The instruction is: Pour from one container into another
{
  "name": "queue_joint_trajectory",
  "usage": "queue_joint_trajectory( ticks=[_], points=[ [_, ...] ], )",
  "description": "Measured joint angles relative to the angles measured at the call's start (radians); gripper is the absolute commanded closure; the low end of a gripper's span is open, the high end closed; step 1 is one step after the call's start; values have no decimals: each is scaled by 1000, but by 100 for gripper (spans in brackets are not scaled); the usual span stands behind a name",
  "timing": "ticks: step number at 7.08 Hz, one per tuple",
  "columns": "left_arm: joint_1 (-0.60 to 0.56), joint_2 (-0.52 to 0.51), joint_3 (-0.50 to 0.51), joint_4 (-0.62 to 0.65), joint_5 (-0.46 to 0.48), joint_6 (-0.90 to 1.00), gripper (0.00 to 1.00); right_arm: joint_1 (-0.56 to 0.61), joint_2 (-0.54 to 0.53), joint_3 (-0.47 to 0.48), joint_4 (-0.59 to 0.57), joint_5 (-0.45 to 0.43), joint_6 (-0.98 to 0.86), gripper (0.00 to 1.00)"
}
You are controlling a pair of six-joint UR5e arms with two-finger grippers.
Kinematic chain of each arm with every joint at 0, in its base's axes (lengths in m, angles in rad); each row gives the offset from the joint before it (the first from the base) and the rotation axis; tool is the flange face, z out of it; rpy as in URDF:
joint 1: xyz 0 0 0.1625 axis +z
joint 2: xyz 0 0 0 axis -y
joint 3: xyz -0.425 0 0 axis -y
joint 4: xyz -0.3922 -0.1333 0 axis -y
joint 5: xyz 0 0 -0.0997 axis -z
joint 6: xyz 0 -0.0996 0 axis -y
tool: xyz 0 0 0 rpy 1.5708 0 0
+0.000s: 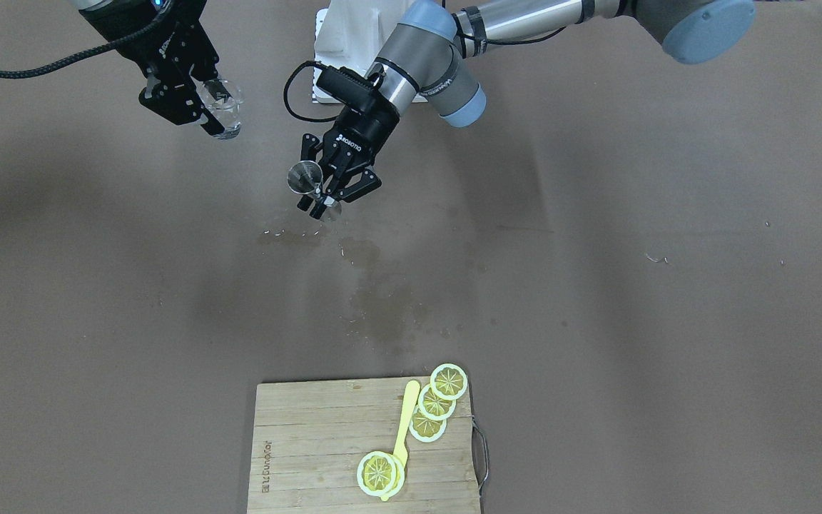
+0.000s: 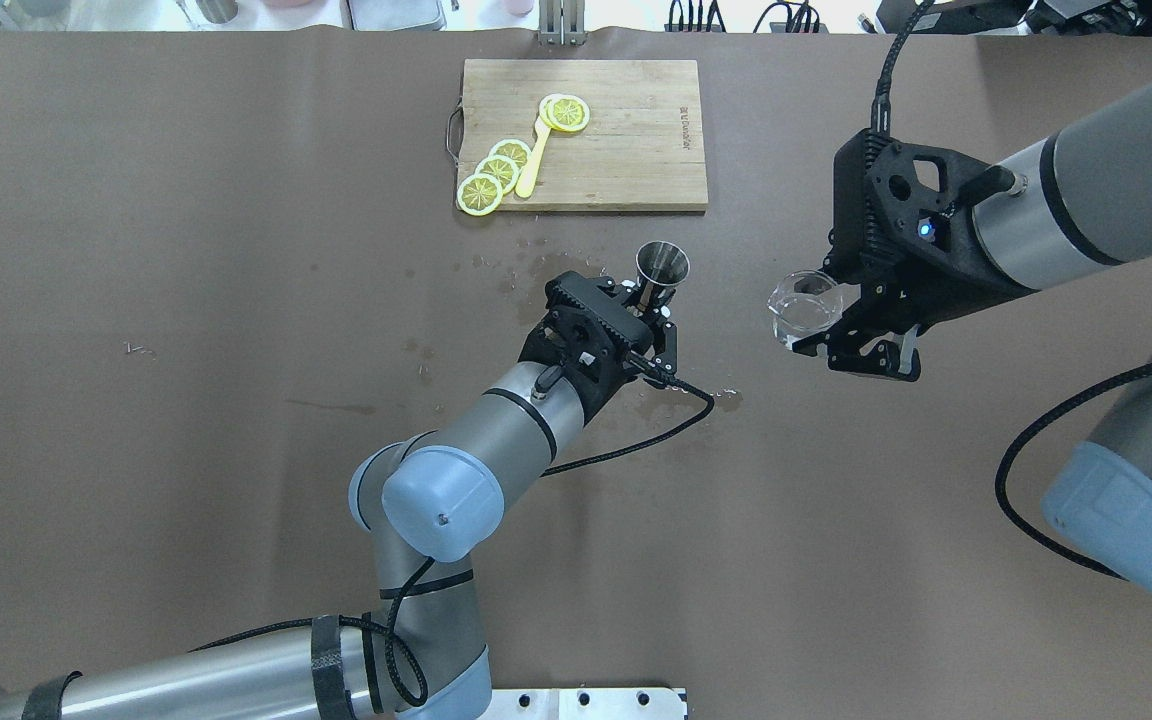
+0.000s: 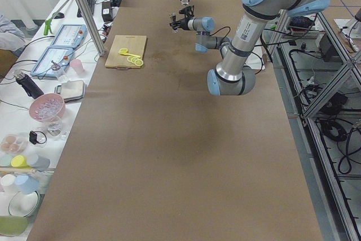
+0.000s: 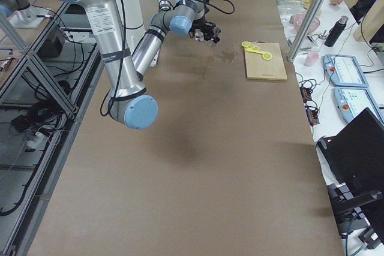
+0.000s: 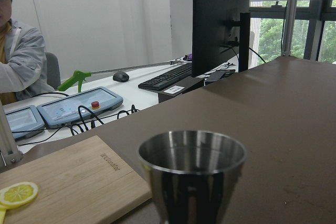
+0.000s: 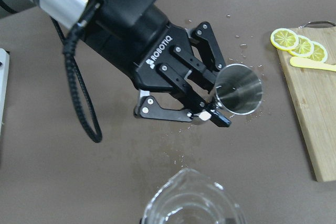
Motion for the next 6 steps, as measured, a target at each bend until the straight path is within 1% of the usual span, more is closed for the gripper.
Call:
queue_joint_trajectory(
  ticks=[3,6],
  points=[
    [4,-2,-1,-1,1,0,100,62,62,-62,-95,40,-116,100],
    [5,1,-2,-1,2,0,100,61,159,-105,-217,41,-186,100]
  ],
)
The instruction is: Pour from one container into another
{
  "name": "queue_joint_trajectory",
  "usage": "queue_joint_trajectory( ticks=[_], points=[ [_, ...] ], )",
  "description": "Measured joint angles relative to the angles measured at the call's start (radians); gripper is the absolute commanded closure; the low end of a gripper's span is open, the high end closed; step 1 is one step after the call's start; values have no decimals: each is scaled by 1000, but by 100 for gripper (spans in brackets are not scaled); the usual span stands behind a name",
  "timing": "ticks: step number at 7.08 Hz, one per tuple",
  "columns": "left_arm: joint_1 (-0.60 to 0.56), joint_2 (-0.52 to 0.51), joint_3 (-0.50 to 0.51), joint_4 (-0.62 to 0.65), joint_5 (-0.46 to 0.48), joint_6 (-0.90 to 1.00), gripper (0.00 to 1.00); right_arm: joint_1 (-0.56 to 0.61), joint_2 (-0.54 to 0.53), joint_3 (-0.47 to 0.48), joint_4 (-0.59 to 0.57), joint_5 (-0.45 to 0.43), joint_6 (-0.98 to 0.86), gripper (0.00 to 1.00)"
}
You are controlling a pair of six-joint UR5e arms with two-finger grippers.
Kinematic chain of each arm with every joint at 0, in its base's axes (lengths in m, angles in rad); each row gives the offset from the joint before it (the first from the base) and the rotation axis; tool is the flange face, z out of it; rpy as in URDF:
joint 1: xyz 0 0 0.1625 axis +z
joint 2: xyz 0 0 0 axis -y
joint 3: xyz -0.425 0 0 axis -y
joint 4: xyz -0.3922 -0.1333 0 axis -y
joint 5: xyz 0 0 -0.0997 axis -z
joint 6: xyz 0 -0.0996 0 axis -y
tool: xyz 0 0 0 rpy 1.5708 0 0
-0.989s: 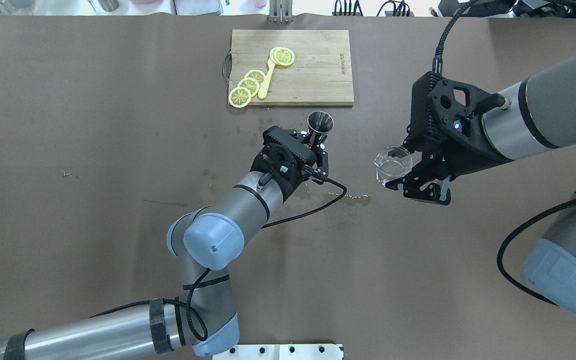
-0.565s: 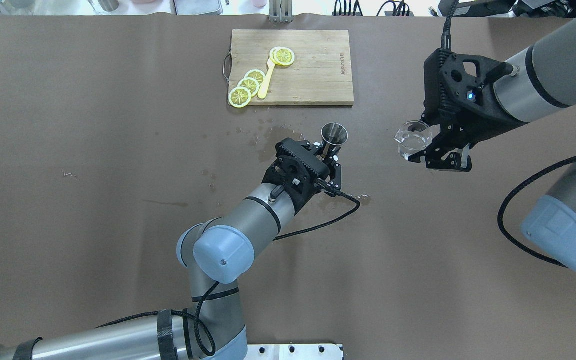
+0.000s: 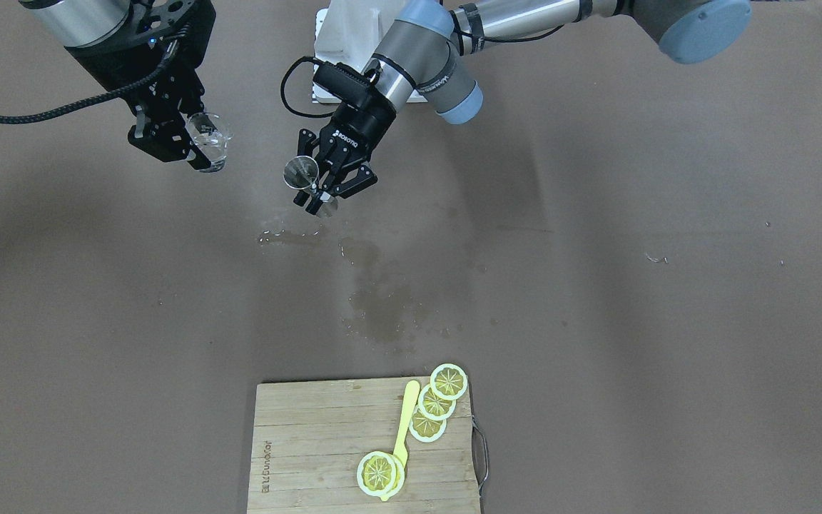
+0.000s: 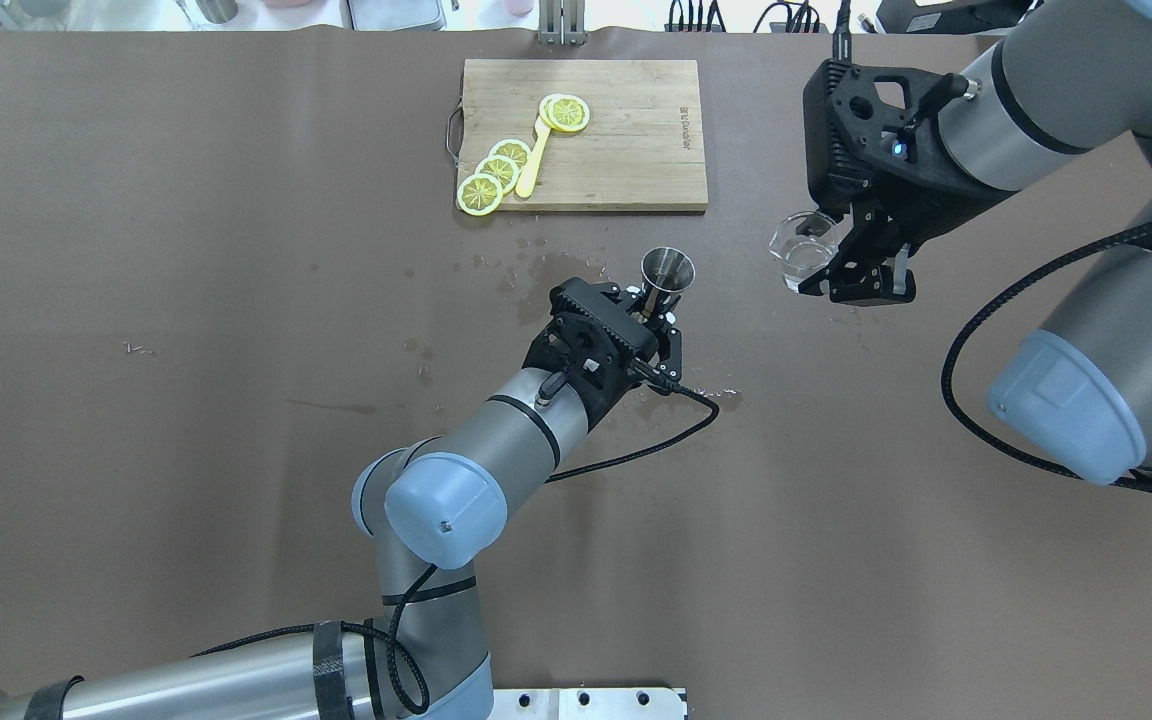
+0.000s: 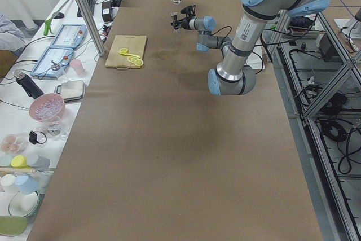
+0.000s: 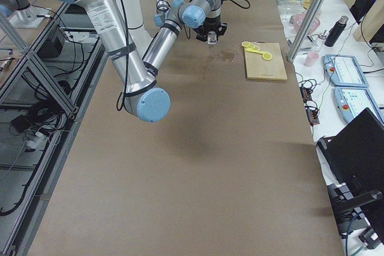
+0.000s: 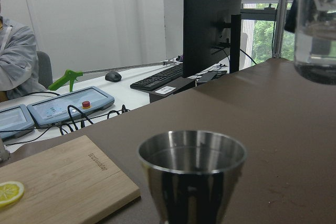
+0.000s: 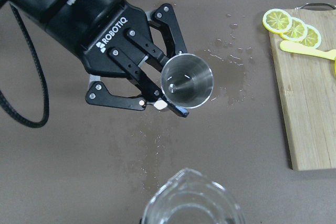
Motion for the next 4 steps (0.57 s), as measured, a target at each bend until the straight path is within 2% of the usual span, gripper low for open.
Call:
queue_joint_trajectory(
  ticks=[4],
  points=[
    [0,4,0,0,1,0,100,-21,91,-45,-124,-21,-76,100]
  ],
)
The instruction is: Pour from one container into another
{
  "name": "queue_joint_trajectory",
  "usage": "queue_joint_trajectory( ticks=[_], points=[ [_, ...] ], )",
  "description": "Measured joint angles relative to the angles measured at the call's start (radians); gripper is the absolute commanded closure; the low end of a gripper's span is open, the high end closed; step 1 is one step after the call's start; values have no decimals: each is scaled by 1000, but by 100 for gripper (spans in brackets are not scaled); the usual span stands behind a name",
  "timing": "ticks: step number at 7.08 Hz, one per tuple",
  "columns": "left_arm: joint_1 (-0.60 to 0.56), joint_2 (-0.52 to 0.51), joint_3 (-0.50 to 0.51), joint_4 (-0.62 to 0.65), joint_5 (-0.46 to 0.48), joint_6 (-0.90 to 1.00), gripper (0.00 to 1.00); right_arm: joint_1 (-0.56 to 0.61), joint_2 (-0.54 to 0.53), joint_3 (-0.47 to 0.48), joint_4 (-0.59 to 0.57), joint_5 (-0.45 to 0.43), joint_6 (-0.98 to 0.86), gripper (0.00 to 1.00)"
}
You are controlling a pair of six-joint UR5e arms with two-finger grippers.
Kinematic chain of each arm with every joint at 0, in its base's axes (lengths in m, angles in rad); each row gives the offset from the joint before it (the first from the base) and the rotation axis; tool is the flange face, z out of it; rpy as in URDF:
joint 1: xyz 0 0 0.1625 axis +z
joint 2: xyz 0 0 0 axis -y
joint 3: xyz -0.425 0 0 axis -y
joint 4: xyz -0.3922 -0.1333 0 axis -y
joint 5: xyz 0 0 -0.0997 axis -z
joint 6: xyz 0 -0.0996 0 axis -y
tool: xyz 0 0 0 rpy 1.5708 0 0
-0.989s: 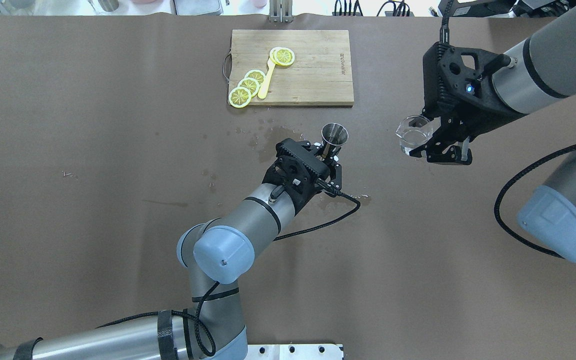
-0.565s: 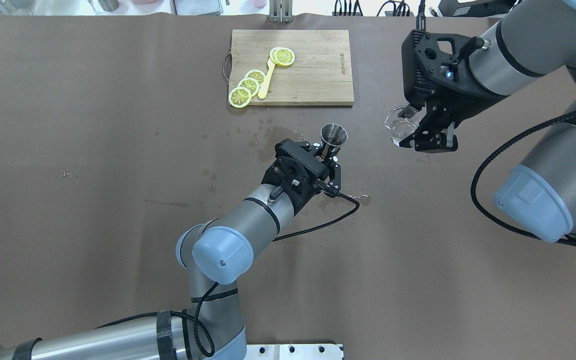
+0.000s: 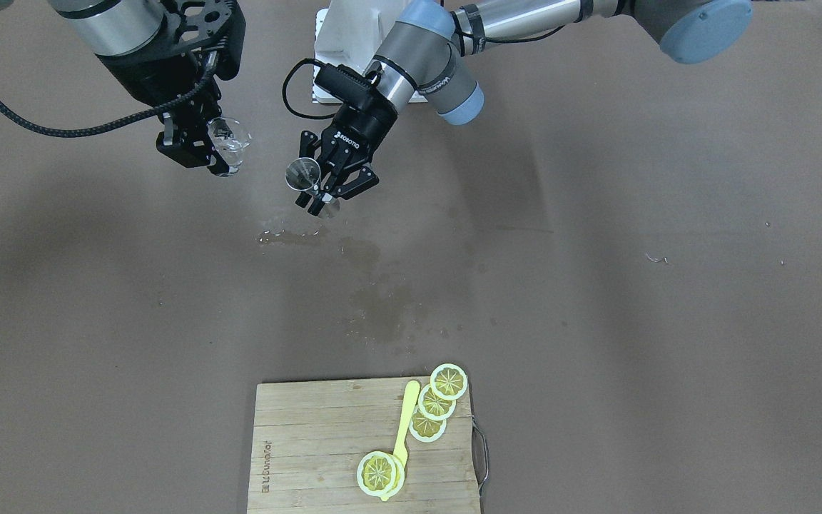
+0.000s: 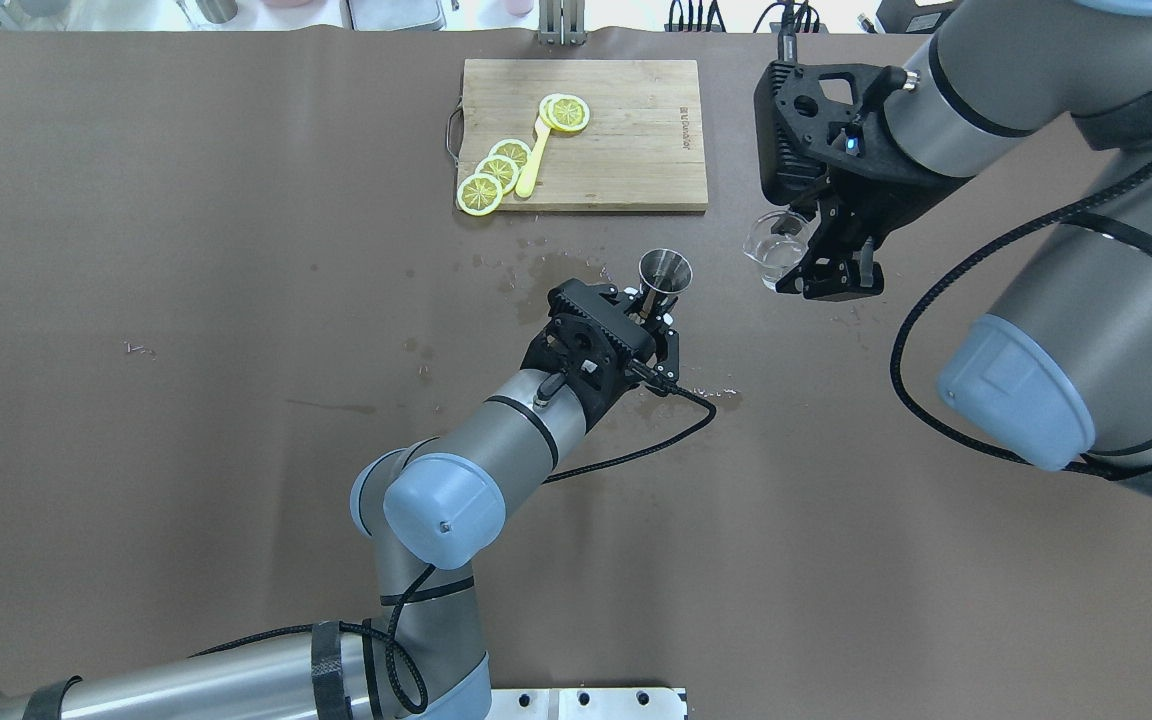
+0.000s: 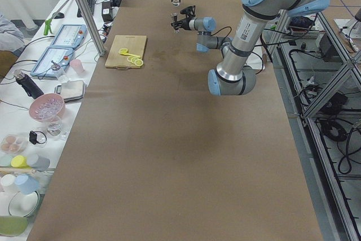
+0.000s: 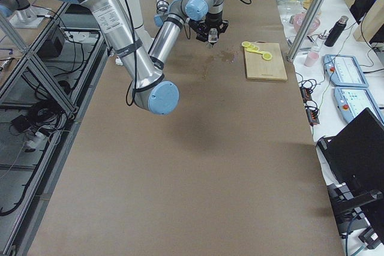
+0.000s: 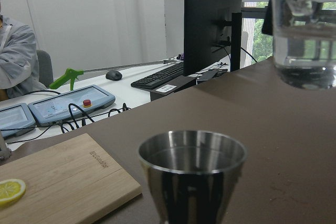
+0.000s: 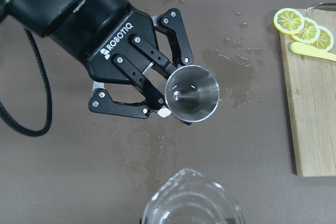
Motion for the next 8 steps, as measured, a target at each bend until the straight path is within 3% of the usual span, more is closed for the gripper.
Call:
queue_joint_trajectory(
  ticks=[8],
  points=[
    [-1,-1,0,0,8,0,100,-6,106,-65,-134,-30,-88,100]
  ],
)
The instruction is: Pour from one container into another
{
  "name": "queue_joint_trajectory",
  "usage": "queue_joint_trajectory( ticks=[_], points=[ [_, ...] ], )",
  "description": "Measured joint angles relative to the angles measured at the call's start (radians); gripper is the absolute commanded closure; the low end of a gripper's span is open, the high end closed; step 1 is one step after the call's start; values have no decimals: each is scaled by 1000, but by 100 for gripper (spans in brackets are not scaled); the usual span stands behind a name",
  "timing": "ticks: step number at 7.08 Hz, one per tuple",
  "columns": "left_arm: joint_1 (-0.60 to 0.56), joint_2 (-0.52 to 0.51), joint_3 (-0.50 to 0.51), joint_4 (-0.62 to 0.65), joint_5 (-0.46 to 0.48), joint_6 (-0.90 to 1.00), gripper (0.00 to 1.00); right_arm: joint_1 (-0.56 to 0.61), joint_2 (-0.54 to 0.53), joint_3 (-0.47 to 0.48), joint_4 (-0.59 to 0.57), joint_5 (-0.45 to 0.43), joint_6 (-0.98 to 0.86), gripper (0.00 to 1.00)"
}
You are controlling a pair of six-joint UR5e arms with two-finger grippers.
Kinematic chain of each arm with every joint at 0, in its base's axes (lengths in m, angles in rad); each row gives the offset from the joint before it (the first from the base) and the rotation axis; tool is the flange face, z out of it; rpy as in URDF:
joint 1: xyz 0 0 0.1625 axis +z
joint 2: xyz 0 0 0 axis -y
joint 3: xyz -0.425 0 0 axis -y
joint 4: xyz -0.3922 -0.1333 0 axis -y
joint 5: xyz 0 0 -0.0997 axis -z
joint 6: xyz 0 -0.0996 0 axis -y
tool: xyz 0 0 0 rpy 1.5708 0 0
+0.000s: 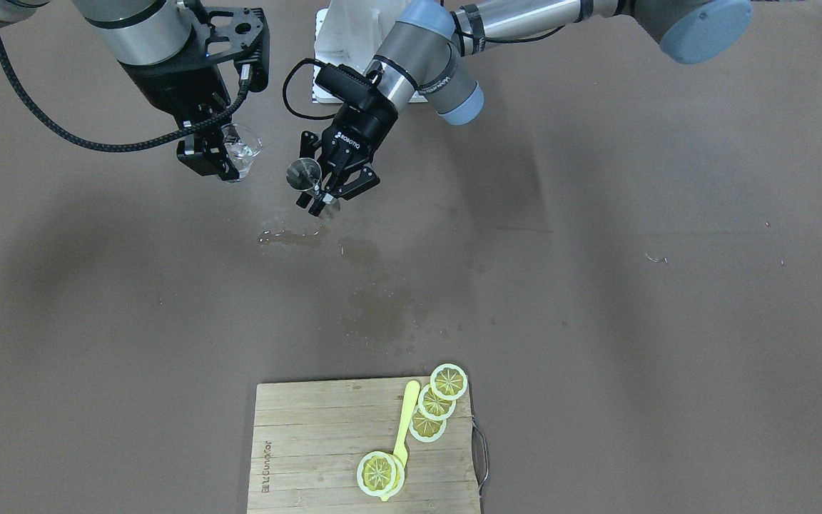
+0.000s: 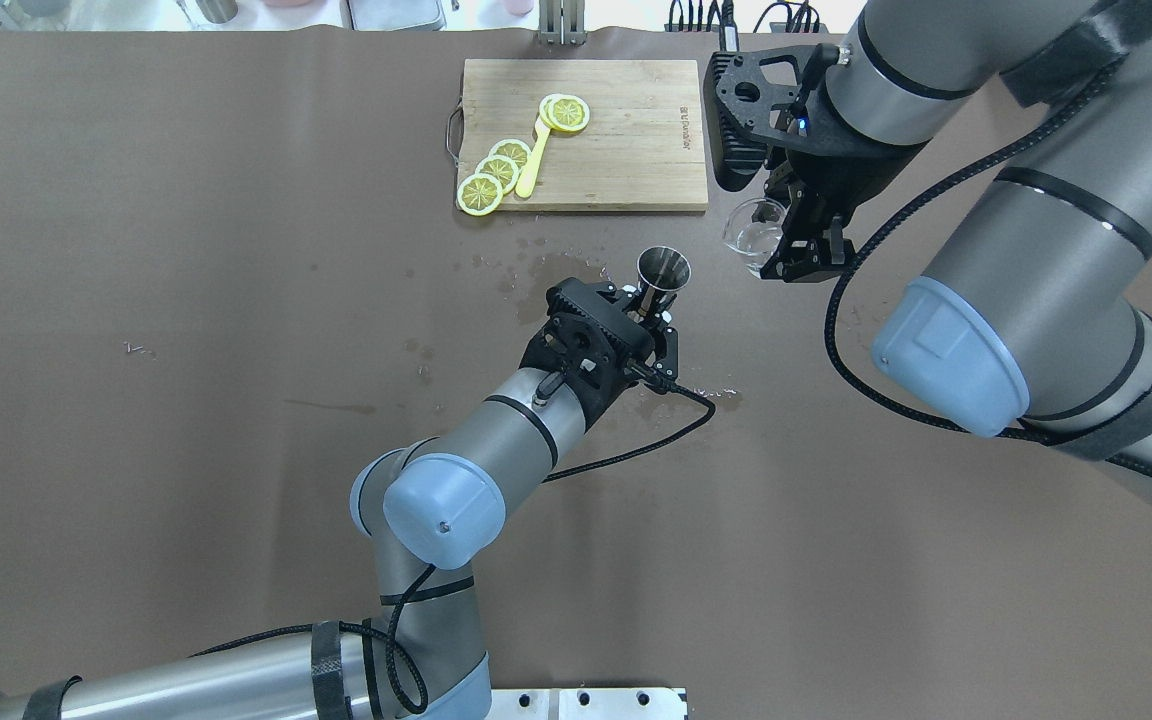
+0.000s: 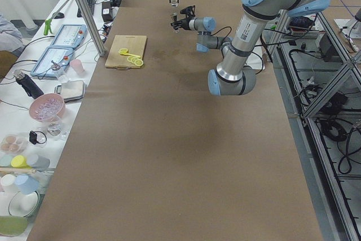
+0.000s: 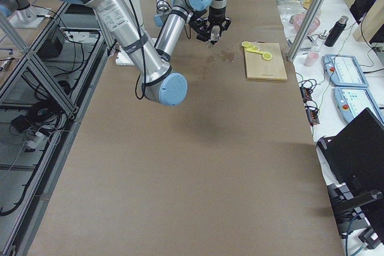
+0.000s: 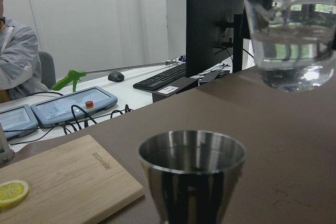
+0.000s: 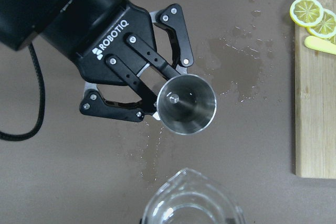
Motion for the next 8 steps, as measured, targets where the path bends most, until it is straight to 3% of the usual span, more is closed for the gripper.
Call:
queue_joint_trajectory(
  ticks=[4,8],
  points=[
    [0,1,-3,-1,2,0,100,-12,83,-94,-42,-25,-22,100],
    [0,0,-9,-1,2,0,100,-34,133,-95,-191,-94,-68,100]
  ],
)
